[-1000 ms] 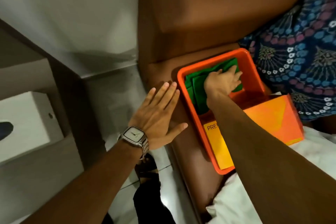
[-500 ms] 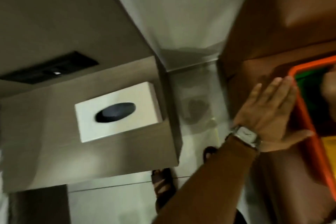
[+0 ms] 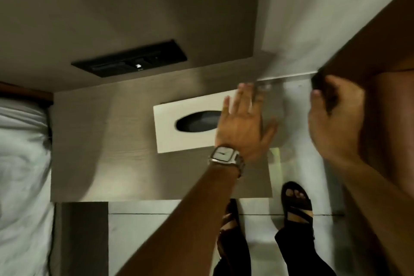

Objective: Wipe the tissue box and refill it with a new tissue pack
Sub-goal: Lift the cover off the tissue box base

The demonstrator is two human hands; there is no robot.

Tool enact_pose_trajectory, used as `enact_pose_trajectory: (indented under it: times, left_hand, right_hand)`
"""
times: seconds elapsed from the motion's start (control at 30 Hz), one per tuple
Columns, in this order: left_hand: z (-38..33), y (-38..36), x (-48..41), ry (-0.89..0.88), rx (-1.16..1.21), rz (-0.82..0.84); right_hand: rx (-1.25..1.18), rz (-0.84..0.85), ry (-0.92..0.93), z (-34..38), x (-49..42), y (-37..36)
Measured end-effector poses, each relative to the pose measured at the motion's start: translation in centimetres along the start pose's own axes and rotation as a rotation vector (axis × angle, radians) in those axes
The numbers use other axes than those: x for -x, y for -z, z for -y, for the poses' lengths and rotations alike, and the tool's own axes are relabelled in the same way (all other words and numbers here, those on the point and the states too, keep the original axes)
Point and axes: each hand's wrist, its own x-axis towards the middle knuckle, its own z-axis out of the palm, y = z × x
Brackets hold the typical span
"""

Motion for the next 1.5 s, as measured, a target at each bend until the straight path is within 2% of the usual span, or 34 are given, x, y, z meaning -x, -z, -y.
enact_pose_trajectory:
  times: [0.13, 0.23, 0.3, 0.37, 0.47, 0.57, 0.7, 0.87, 1.33, 1.5]
  left_hand:
    - [9.4, 2.0, 3.9, 0.454, 0.115, -0.134]
    - [14.1, 2.4, 6.2, 0.824, 0.302, -0.228]
    - [15.8, 2.0, 6.9, 0.982, 0.501, -0.172]
    - [16.6, 1.5, 7.1, 1.065, 0.726, -0.094]
    - [16.8, 1.1, 6.4, 1.107, 0.843, -0.097]
    - [17.0, 1.2, 5.8, 1.103, 0.796, -0.135]
    - [17.1, 1.4, 5.5, 1.107, 0.808, -0.184]
    - [17.3, 2.3, 4.9, 1.087, 0.787, -0.118]
    - [17.5, 3.3, 4.6, 1.049, 0.782, -0.085]
    - [17.1, 3.5, 5.0, 1.055, 0.768, -0.098]
  right_hand:
    - [-0.095, 0.332, -0.236, 3.3, 3.5, -7.4]
    - [-0.121, 0.364, -0.352, 4.2, 4.7, -10.6]
    - [-0.110, 0.324, -0.430, 4.0, 5.0, -11.7]
    - [-0.057, 0.314, -0.458, 3.9, 5.3, -12.1]
    - [0.029, 0.332, -0.482, 3.5, 5.3, -12.3]
    - [0.048, 0.311, -0.533, 3.9, 5.2, -12.2]
    - [0.044, 0.284, -0.497, 4.1, 5.3, -12.1]
    - [0.105, 0.272, -0.472, 4.6, 5.6, -12.0]
    - [0.154, 0.421, -0.520, 5.8, 4.4, -10.7]
    - [0.089, 0.466, -0.525, 6.0, 4.1, -10.7]
